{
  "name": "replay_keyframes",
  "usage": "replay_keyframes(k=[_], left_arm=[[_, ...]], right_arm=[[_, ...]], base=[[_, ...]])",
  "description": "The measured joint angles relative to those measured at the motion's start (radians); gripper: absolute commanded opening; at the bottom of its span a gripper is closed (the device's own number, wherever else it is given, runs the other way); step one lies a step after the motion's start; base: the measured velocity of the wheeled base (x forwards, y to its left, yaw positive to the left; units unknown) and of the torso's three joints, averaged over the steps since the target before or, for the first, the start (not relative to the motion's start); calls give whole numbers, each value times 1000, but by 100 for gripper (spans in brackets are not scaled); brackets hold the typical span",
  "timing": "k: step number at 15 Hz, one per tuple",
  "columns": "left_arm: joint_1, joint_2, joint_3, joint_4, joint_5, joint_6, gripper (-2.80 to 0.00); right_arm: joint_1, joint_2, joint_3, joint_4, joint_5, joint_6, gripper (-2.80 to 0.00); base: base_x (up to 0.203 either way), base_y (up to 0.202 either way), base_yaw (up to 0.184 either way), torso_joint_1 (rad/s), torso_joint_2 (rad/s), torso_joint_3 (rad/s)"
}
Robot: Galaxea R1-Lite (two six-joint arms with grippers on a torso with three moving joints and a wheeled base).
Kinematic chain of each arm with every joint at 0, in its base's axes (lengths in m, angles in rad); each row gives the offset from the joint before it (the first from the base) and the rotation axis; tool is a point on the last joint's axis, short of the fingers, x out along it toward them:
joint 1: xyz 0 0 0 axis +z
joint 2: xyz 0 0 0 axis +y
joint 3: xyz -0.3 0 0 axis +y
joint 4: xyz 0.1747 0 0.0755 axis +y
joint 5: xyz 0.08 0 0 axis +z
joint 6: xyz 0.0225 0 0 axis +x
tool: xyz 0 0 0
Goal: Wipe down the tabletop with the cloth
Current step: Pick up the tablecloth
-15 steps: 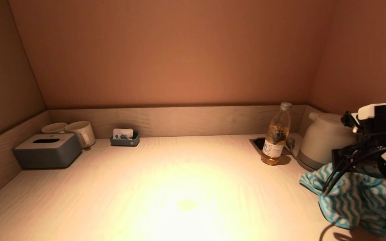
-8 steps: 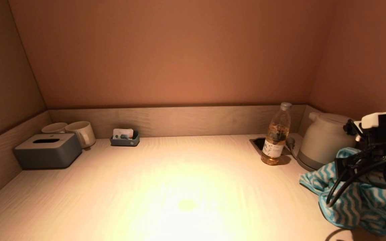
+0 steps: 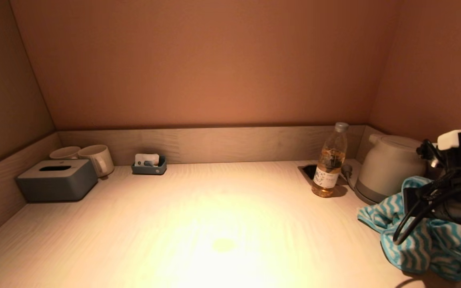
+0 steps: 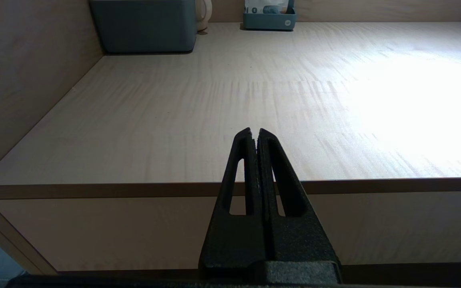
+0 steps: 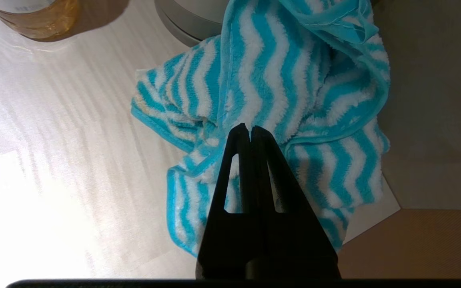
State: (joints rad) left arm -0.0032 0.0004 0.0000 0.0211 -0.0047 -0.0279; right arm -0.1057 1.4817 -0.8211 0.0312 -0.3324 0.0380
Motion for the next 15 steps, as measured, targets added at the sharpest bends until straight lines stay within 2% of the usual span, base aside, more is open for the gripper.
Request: replay_keyframes(k=[4,7,8,15], left_arm=[[0,0,0,0,0,0,-280],[0,0,0,0,0,-1,-280],[0,0,0,0,0,0,-280],[0,0,0,0,0,-1,-280]], right_arm=[[-1,23,-66,120,19,63,-280],[-2,34,-68,175,18,76,-280],[-5,37,-67,184,18,79,0],[-30,47,-72,183,18,80,0]], base=[[0,0,0,0,0,0],[0,0,0,0,0,0],[0,0,0,0,0,0],[0,0,0,0,0,0]])
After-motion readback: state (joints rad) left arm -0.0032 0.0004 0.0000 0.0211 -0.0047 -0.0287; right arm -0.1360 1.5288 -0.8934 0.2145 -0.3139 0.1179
